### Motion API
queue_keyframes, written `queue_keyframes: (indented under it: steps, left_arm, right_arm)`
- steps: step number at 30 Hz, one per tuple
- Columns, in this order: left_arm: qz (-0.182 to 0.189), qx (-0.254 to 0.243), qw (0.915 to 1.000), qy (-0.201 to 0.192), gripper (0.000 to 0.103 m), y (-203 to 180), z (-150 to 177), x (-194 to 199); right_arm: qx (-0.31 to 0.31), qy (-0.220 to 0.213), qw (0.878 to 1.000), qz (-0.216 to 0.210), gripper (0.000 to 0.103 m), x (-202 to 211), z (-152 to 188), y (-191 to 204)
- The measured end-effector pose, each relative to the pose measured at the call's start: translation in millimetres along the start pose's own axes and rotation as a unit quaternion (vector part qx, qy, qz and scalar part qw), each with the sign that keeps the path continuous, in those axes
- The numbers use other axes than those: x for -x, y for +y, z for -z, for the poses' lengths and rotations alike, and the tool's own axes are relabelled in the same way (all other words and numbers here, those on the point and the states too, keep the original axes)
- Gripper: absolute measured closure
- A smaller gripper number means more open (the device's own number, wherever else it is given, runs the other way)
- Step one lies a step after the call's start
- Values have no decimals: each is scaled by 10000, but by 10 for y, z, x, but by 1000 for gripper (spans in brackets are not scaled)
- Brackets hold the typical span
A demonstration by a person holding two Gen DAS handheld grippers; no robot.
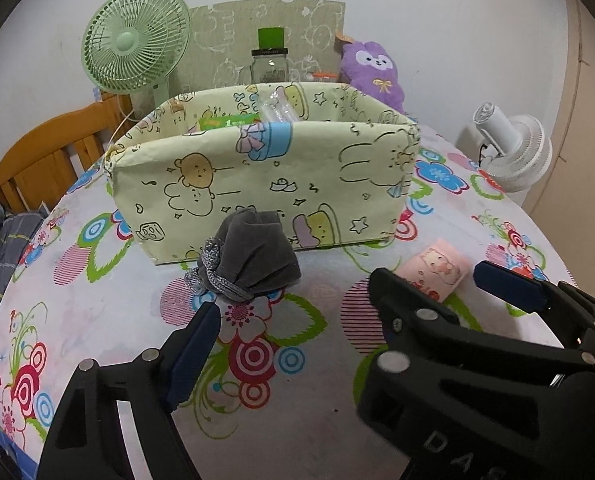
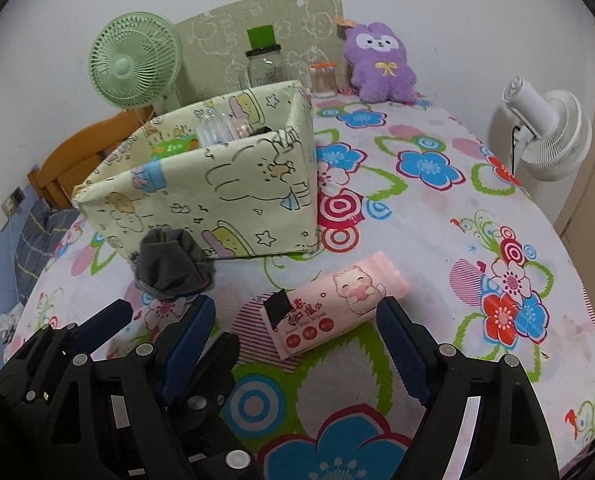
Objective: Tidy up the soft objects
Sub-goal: 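Approach the grey glove with the left gripper while the right gripper approaches the pink packet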
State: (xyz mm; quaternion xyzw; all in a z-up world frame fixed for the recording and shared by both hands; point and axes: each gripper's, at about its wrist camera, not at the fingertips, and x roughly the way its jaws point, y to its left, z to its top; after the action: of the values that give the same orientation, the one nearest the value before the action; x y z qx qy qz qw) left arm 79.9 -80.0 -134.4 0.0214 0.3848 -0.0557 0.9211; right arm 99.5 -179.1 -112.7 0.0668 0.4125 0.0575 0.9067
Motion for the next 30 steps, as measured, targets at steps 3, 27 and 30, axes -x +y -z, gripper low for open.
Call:
queue_keyframes:
  steps: [3,27,30]
  left_arm:
    - [-79,21,10000,48,18,34,-25,-54]
    - [-205,-39,9995,245,18,117,-123,-288]
    - [-185,-23,9995,266,18,131,-130,-304]
  right_arm:
    - [-53,56,10000,24,20,-67,-30,-21]
    - [-215,378,9979,479,37,-238,-115,-96]
    - [-192,400,9976,526,37,-269,-117,-79]
